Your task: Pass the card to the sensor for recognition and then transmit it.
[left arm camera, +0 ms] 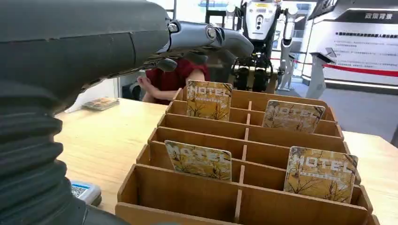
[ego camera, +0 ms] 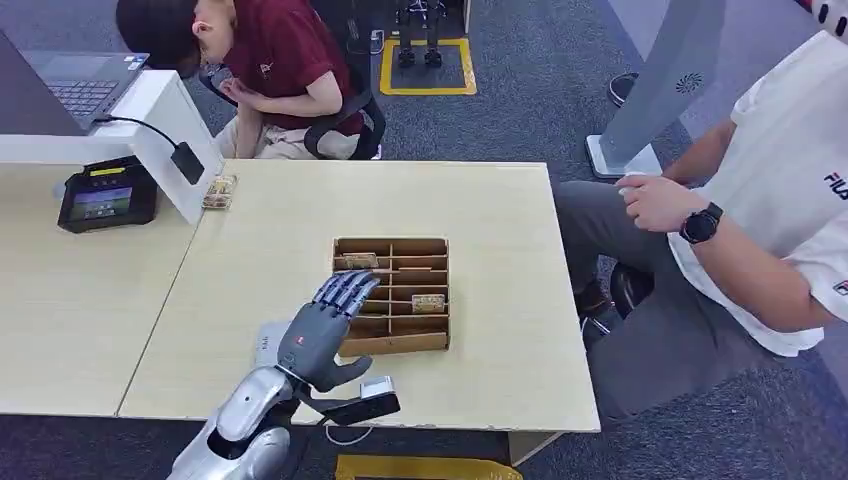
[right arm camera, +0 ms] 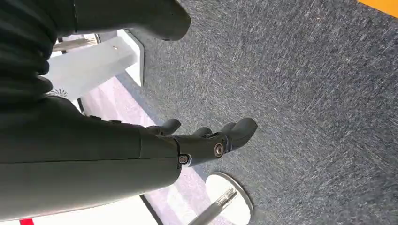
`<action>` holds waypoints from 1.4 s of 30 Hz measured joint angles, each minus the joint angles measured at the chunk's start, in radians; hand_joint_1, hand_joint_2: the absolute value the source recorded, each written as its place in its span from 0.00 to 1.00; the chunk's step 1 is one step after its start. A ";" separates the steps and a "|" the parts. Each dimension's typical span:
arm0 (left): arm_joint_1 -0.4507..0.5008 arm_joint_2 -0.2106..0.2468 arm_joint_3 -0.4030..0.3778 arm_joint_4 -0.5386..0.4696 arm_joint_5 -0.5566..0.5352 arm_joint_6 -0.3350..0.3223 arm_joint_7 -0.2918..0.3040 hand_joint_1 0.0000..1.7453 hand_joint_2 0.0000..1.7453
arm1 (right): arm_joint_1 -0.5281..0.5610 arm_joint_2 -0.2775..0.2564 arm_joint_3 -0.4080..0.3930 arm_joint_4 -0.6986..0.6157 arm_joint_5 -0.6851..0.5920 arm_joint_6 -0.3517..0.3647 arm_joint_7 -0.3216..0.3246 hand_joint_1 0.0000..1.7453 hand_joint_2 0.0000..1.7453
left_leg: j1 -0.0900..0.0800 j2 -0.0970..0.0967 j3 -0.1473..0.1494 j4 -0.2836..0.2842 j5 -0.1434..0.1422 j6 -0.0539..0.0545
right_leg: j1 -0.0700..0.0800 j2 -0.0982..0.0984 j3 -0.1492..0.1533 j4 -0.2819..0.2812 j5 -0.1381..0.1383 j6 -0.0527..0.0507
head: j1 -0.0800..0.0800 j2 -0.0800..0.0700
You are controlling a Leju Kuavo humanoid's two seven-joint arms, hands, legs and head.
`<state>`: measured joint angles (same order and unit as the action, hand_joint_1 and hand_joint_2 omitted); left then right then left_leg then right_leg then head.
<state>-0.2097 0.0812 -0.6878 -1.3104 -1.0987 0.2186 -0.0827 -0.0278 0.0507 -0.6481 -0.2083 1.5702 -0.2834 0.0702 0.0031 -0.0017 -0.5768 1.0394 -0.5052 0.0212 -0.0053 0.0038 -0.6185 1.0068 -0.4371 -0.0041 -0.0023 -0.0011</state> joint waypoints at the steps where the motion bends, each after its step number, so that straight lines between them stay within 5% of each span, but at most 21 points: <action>1: -0.004 -0.003 -0.004 0.006 -0.010 0.001 0.012 0.00 1.00 | 0.000 0.000 0.000 0.000 0.000 0.000 0.000 0.00 1.00 | 0.000 0.000 0.000 0.000 0.000 0.000 | 0.000 0.000 0.000 0.000 0.000 0.000 | 0.000 0.000; 20: -0.041 -0.039 -0.011 0.141 -0.116 0.033 0.117 0.00 1.00 | -0.002 0.008 0.004 0.000 0.000 0.001 0.000 0.00 1.00 | 0.000 0.000 0.000 0.000 0.000 0.000 | 0.000 0.000 0.000 0.000 0.000 0.000 | -0.001 0.000; 42: -0.045 -0.046 -0.011 0.165 -0.117 0.034 0.115 0.00 1.00 | -0.002 0.008 0.004 0.000 0.000 0.000 0.002 0.00 1.00 | 0.000 0.000 0.000 0.000 0.000 0.000 | 0.000 0.000 0.000 0.000 0.000 0.000 | 0.000 0.000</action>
<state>-0.2551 0.0351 -0.6989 -1.1456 -1.2161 0.2529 0.0324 -0.0298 0.0591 -0.6439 -0.2083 1.5702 -0.2838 0.0717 0.0031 -0.0015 -0.5770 1.0394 -0.5051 0.0212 -0.0054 0.0038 -0.6184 1.0068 -0.4371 -0.0041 -0.0023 -0.0011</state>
